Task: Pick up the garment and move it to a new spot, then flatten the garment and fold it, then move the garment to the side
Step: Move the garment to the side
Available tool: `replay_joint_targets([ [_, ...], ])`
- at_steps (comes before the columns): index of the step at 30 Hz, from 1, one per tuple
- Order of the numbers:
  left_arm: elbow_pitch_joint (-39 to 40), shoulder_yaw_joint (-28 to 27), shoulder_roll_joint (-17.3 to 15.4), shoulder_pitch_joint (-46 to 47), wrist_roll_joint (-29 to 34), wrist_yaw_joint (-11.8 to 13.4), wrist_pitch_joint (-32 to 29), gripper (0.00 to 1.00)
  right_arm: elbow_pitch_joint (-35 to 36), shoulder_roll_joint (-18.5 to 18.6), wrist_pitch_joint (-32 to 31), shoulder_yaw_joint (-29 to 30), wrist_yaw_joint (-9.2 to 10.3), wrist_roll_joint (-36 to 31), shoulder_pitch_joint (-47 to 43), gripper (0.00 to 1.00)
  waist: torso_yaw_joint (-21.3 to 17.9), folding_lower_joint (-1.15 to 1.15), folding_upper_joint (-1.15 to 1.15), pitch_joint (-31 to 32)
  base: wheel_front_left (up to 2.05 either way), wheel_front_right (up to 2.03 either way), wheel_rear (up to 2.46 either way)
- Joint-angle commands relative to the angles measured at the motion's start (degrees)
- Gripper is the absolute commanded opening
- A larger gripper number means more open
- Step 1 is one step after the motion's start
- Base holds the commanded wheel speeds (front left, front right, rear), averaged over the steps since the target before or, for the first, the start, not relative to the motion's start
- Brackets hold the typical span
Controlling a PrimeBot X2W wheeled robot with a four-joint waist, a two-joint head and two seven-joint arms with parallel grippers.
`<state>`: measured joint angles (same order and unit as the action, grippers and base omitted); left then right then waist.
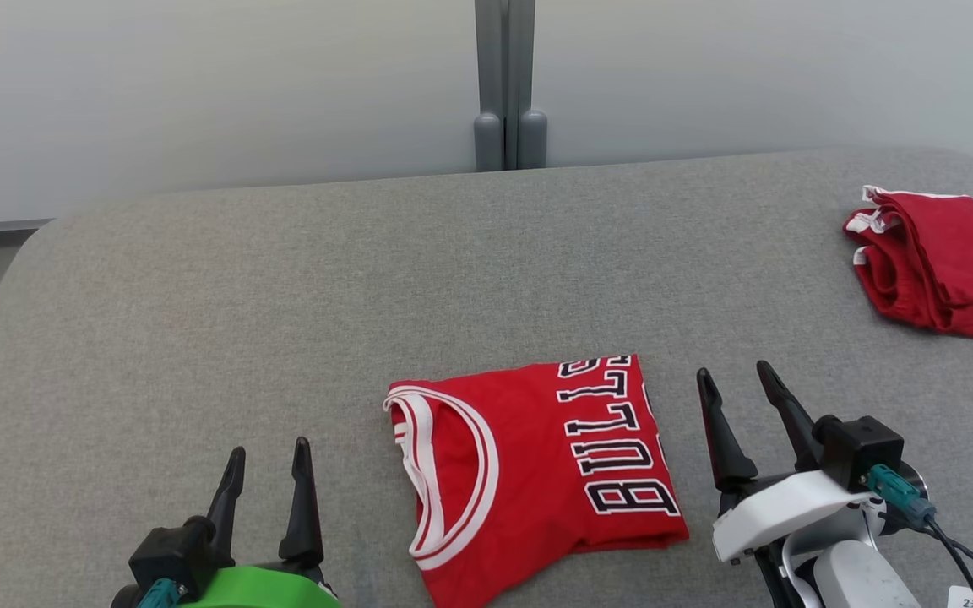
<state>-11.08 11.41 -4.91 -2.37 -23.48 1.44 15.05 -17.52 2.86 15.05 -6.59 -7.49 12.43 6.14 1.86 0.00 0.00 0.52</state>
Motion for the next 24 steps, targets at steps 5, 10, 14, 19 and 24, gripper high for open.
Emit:
replay_joint_targets([
  [5,-0.3,-0.5,0.3,-1.0,1.0,-0.5,0.1,1.00,-1.7,0.2,-1.2,2.8,0.03,-3.6,0.5,1.00,0.1,0.00,0.00,0.1,0.00,0.00,0.00],
  [10,-0.6,-0.6,0.6,-0.8,1.1,-0.9,0.1,1.00,-2.6,0.1,-7.4,5.1,0.03,-6.0,2.1,1.00,0.7,0.00,0.00,-0.2,0.00,0.00,0.00],
  [14,-0.6,-0.5,1.0,-0.7,1.0,-1.1,0.1,1.00,-2.4,0.1,-15.6,5.2,0.02,-7.1,3.4,1.00,1.8,0.00,0.00,-1.1,0.00,0.00,0.00],
  [19,-1.1,-0.3,1.4,0.2,0.8,-1.5,0.1,1.00,-2.8,3.0,-26.7,1.8,0.03,-1.5,5.1,1.00,4.0,0.00,0.00,-2.6,0.00,0.00,0.00],
  [24,-1.3,-0.5,1.6,1.1,1.2,-1.8,0.1,1.00,-3.8,5.3,-33.0,-0.8,0.03,4.3,6.1,1.00,6.4,0.00,0.00,-4.2,0.00,0.00,0.00],
])
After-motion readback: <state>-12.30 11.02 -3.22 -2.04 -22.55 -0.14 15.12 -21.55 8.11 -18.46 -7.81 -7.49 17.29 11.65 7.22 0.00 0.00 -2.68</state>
